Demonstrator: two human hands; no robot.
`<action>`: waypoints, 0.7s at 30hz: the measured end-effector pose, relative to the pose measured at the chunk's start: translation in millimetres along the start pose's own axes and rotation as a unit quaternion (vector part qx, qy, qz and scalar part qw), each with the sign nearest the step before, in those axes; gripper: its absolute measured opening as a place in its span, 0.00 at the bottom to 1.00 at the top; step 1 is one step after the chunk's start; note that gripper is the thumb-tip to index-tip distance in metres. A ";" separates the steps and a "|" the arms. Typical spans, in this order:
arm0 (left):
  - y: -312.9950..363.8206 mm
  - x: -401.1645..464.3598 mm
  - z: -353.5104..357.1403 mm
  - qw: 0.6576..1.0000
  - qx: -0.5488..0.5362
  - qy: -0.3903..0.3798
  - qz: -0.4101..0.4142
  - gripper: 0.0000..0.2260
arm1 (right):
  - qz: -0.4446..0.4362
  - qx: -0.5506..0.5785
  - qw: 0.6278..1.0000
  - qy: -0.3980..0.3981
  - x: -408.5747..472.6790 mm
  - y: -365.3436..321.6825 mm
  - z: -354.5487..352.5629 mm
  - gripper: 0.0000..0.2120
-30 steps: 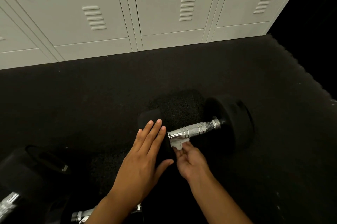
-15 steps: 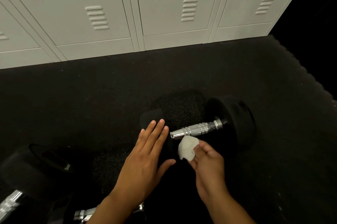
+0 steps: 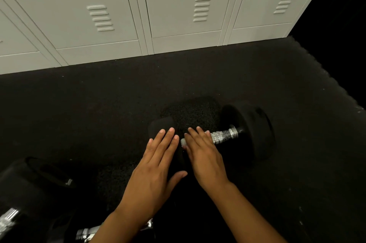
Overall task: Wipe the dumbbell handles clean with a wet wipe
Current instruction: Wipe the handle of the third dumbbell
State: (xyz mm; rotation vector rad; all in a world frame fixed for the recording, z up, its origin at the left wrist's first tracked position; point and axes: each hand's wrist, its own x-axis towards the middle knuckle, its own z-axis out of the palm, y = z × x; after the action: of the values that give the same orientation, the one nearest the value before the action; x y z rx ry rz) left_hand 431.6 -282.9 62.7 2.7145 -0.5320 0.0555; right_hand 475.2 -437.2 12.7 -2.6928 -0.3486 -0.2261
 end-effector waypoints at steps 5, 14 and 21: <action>1.4 -1.6 -1.4 1.000 -0.003 -0.005 -0.002 0.31 | -0.088 0.059 0.993 0.045 -27.0 22.9 -1.1 0.17; 4.0 -0.4 -1.0 1.000 -0.006 0.012 0.000 0.31 | -0.038 0.045 0.998 0.036 -7.1 7.9 -0.5 0.18; 4.5 0.6 -1.8 1.000 -0.013 0.010 -0.001 0.31 | -0.008 0.024 0.999 0.028 5.9 21.2 -16.0 0.17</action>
State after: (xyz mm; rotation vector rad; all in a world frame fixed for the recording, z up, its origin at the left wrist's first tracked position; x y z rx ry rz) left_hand 430.5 -286.3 66.0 2.6866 -0.5209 0.0755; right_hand 485.0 -461.5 20.2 -2.6308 -0.3544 -0.2938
